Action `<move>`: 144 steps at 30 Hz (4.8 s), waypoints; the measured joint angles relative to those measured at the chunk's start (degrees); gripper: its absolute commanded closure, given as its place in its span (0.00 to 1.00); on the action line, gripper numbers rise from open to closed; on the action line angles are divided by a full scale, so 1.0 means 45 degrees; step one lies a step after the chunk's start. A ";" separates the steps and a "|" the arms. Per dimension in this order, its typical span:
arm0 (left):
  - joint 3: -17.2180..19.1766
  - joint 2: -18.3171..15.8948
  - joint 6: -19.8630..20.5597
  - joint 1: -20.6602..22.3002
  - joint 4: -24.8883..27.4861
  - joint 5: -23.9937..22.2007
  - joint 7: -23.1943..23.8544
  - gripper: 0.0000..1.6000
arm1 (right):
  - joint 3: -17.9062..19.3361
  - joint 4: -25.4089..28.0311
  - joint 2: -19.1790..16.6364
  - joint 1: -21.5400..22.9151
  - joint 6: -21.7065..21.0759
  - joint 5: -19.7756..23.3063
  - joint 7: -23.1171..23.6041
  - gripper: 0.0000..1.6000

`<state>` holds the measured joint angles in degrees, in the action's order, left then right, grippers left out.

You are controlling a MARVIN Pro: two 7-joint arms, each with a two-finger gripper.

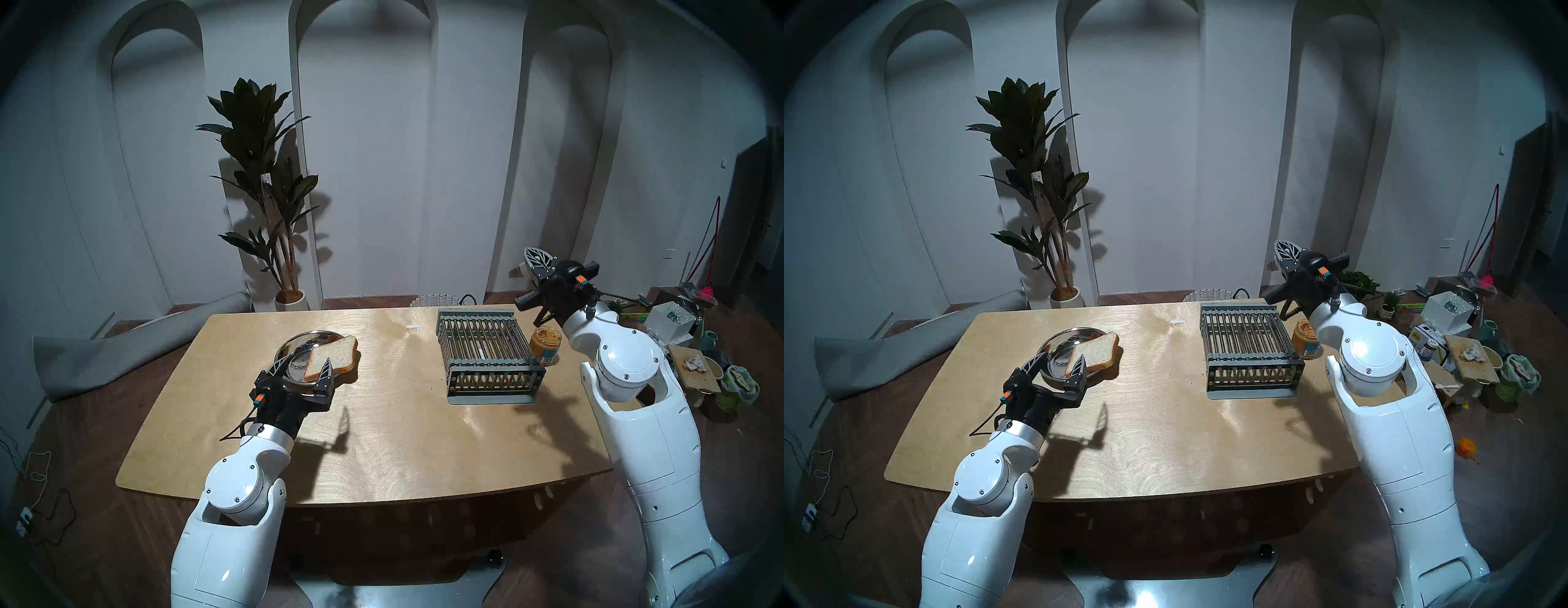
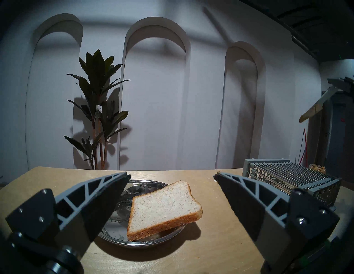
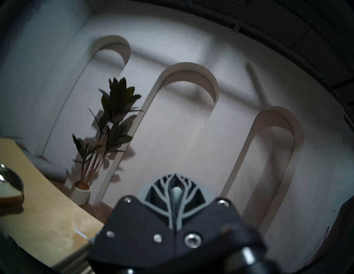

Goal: Spread peanut butter over the slice of bread with the knife

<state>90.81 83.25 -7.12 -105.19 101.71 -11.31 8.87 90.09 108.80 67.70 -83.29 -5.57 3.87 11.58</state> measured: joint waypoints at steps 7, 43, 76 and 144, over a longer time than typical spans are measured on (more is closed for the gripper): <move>0.0294 -0.0050 -0.0001 -0.0026 0.0099 0.0147 -0.0308 0.00 | -0.0838 0.0909 0.1010 0.0237 -0.1800 0.1807 0.0034 1.00; 0.2124 -0.1374 0.2883 0.2198 -0.1496 -0.1462 0.0703 0.00 | -0.0118 -0.4364 0.5785 0.2027 -0.5594 1.3435 -0.2931 1.00; 0.1727 -0.3740 0.9657 0.5789 -0.7380 -0.5681 0.6185 0.00 | -0.0325 -0.8517 0.6981 0.3828 -0.5497 1.6091 -0.1211 1.00; -0.0706 -0.4544 0.9486 0.9733 -1.2140 -0.4478 0.7215 1.00 | -0.2599 -0.8881 0.6288 0.2819 -0.2959 1.2522 -0.1250 1.00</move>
<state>87.64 62.80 35.56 -61.40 47.08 -31.46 41.33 78.40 68.84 95.99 -70.60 -18.88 60.22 5.95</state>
